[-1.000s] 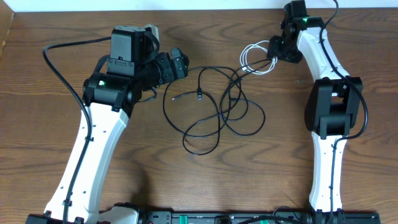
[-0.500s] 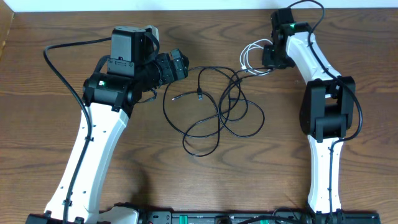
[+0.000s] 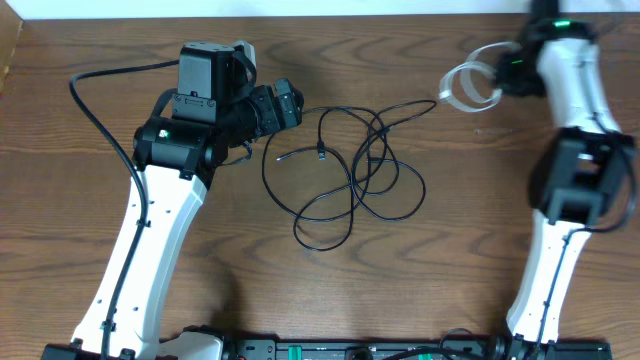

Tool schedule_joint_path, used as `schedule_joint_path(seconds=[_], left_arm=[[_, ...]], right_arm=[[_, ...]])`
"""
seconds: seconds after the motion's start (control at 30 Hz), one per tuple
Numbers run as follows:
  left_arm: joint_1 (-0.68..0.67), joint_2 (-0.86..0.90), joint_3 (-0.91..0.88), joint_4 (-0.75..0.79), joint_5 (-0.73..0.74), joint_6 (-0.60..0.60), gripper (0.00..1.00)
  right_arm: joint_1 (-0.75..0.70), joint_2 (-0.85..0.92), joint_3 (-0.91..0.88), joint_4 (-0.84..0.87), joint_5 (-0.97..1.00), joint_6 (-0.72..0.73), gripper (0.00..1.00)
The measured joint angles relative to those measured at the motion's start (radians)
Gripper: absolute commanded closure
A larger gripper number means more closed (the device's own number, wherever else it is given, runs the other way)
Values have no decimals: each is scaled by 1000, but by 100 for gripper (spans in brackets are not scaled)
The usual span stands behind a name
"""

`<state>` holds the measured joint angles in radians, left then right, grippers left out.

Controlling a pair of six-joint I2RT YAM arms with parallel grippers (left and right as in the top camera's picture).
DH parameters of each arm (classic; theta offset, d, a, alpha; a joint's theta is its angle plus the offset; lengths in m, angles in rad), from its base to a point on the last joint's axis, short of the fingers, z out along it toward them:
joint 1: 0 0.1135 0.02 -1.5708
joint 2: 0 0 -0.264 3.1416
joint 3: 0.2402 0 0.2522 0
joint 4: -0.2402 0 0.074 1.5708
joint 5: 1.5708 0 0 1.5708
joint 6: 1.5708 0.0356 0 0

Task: Untangle cables

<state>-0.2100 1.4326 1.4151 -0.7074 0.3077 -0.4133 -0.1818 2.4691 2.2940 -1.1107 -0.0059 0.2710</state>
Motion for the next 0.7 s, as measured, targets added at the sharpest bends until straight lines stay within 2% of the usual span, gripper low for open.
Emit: schedule_joint_path(seconds=[0.33, 0.53, 0.6, 0.63, 0.67, 0.7], left_arm=[[0, 0, 0, 1, 0, 0, 5], [0, 0, 0, 5, 0, 0, 5], [0, 0, 0, 8, 0, 0, 5], [0, 0, 0, 8, 0, 0, 5], [0, 0, 0, 8, 0, 0, 5], [0, 0, 0, 8, 0, 0, 5]], right_arm=[[-338, -67, 50, 67, 37, -5, 99], [-375, -67, 50, 247, 35, -8, 99], [-370, -67, 50, 320, 32, -9, 96], [-364, -67, 50, 354, 32, -9, 82], [-357, -67, 50, 375, 31, -8, 44], [-354, -67, 50, 380, 30, -16, 17]])
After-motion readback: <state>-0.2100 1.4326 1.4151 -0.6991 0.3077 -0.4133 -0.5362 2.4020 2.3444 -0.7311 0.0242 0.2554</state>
